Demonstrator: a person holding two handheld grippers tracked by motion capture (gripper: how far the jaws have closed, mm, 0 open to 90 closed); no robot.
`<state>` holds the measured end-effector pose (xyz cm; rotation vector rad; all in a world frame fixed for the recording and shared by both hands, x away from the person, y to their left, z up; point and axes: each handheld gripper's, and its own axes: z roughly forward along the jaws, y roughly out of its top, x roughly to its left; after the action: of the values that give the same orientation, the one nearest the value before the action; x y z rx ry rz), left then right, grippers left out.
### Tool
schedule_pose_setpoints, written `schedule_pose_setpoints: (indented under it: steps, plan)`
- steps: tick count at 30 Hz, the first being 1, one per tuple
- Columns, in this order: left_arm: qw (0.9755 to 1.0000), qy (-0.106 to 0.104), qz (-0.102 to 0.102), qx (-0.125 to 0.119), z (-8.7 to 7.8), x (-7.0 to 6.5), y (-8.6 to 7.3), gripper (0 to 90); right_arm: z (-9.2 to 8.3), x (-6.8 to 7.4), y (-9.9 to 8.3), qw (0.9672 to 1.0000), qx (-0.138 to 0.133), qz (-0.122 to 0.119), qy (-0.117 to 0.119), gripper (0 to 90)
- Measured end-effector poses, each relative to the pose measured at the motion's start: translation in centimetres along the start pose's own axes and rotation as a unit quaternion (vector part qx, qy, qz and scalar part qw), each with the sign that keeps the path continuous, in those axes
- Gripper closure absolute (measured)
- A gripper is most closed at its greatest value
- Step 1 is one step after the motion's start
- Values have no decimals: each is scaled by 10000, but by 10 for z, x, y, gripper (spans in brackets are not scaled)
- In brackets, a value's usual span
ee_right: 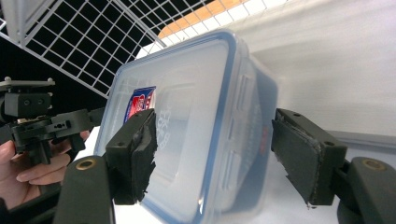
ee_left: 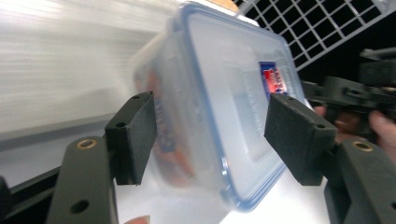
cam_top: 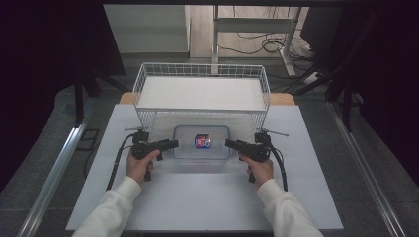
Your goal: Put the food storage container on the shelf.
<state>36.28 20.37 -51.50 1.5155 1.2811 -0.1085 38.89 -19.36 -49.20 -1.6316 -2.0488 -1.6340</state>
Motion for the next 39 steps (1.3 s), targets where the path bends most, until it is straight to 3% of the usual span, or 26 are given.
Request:
schedule_pose_setpoints:
  steps: [6,8,9,10,11,13,15,16,17,18,19,21,22,23,27,28,29,31,39]
  plan:
    - [9994,159,317,66,-21,-7,-14,330,-25,15,-14,9988,120,-482,-24,341]
    - [9994,148,316,53,-24,-9,-17,324,-28,19,-17,9981,177,-595,-22,351]
    - [9989,164,425,104,-29,-14,-22,318,-34,29,-25,9954,347,-891,-92,373]
    - [9989,164,425,104,-29,-14,-22,316,-34,29,-25,9954,347,-891,-92,373]
    - [9976,251,630,168,-34,-21,-27,315,-40,37,-32,9931,393,-1103,-116,406]
    - [9969,269,708,205,-36,-24,-31,310,-43,40,-37,9919,423,-1196,-92,432]
    - [9938,316,992,401,-40,-34,-40,303,-46,50,-49,9852,652,-1587,15,560]
    - [9938,316,992,401,-40,-34,-40,299,-46,50,-49,9852,652,-1587,15,560]
    - [9921,301,1105,513,-42,-40,-45,296,-43,55,-54,9794,855,-1826,100,670]
    - [9921,301,1105,513,-42,-40,-45,296,-40,58,-56,9766,949,-1927,109,715]
    - [9912,338,1152,559,-43,-42,-47,296,-40,58,-56,9766,949,-1927,109,715]
    - [9896,388,1225,654,-47,-47,-51,290,-26,64,-59,9706,1175,-2101,83,830]
    - [9896,388,1225,654,-47,-47,-51,288,-26,64,-59,9706,1175,-2101,83,830]
    - [9891,396,1264,648,-49,-49,-53,286,-15,68,-61,9673,1262,-2197,-51,883]
    - [9882,447,1314,655,-52,-49,-53,283,10,74,-64,9601,1383,-2422,-194,889]
    - [9882,447,1314,655,-52,-49,-53,282,10,74,-64,9601,1383,-2422,-194,889]
    - [9882,443,1311,662,-52,-49,-54,282,21,78,-66,9547,1444,-2592,-223,889]
    - [9882,430,1314,666,-52,-49,-54,282,32,84,-67,9514,1472,-2697,-225,889]
    - [9877,460,1335,665,-54,-48,-53,280,64,94,-65,9490,1386,-2818,-273,889]
